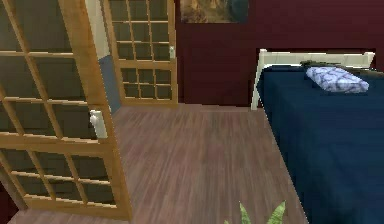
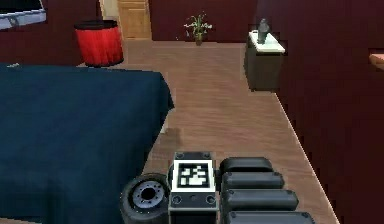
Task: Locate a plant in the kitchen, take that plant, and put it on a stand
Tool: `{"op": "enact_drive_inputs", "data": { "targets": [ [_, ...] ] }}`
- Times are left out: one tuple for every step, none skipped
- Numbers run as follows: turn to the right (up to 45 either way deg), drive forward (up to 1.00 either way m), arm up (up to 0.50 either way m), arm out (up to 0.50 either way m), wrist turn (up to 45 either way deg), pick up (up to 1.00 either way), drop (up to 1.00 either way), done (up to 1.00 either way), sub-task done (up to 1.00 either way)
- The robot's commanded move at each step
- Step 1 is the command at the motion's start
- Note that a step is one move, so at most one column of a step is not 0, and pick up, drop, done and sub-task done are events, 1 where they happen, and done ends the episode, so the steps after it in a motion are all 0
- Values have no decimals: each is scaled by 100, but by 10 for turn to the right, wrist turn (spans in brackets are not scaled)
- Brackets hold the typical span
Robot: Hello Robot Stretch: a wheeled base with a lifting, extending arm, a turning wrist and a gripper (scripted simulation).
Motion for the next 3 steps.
{"op": "enact_drive_inputs", "data": {
  "targets": [
    [0, 10, 0, 0, 0, 0, 0, 0, 0],
    [0, 100, 0, 0, 0, 0, 0, 0, 0],
    [-30, 0, 0, 0, 0, 0, 0, 0, 0]
  ]
}}
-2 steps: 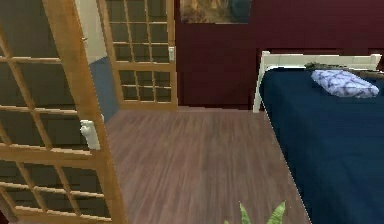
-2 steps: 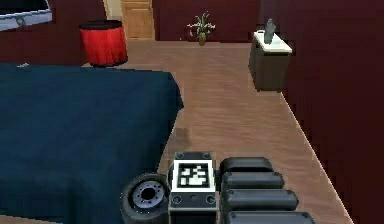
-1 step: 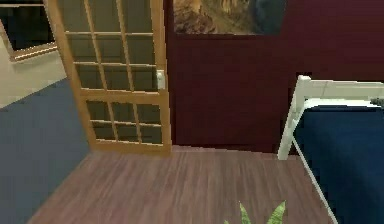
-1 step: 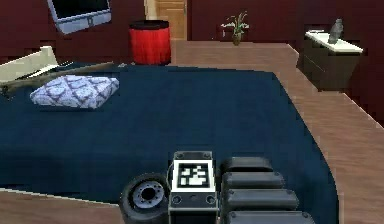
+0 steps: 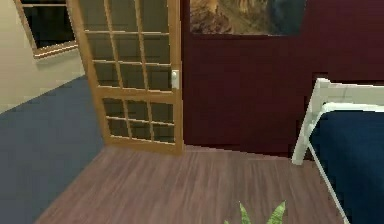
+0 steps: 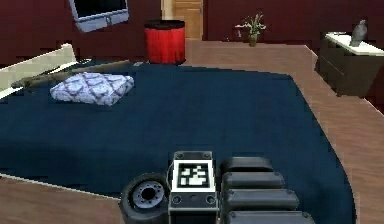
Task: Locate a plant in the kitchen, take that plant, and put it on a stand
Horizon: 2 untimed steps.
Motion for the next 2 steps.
{"op": "enact_drive_inputs", "data": {
  "targets": [
    [0, 15, 0, 0, 0, 0, 0, 0, 0],
    [-420, 0, 0, 0, 0, 0, 0, 0, 0]
  ]
}}
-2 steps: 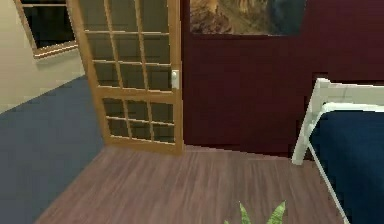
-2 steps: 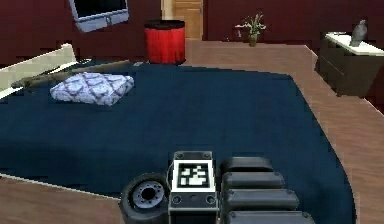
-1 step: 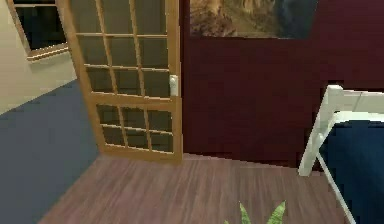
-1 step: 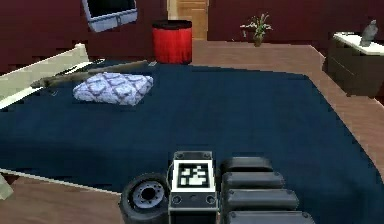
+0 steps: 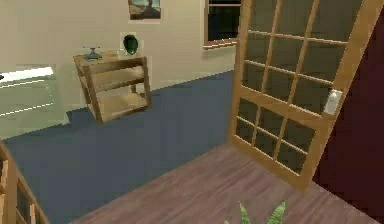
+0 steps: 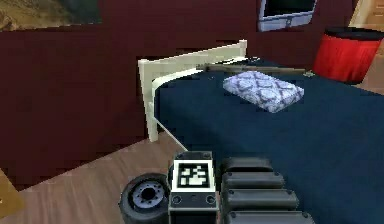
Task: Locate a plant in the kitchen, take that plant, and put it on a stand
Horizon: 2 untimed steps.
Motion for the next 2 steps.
{"op": "enact_drive_inputs", "data": {
  "targets": [
    [0, 100, 0, 0, 0, 0, 0, 0, 0],
    [-30, 0, 0, 0, 0, 0, 0, 0, 0]
  ]
}}
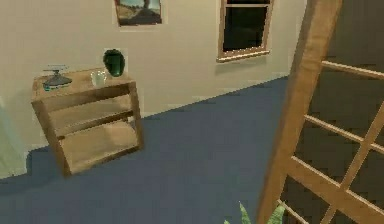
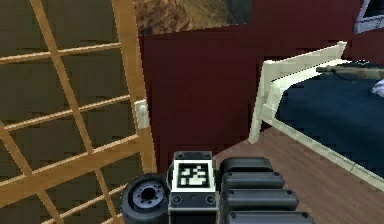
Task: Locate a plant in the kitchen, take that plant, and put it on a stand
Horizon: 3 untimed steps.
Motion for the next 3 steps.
{"op": "enact_drive_inputs", "data": {
  "targets": [
    [-90, 0, 0, 0, 0, 0, 0, 0, 0],
    [0, 85, 0, 0, 0, 0, 0, 0, 0],
    [300, 0, 0, 0, 0, 0, 0, 0, 0]
  ]
}}
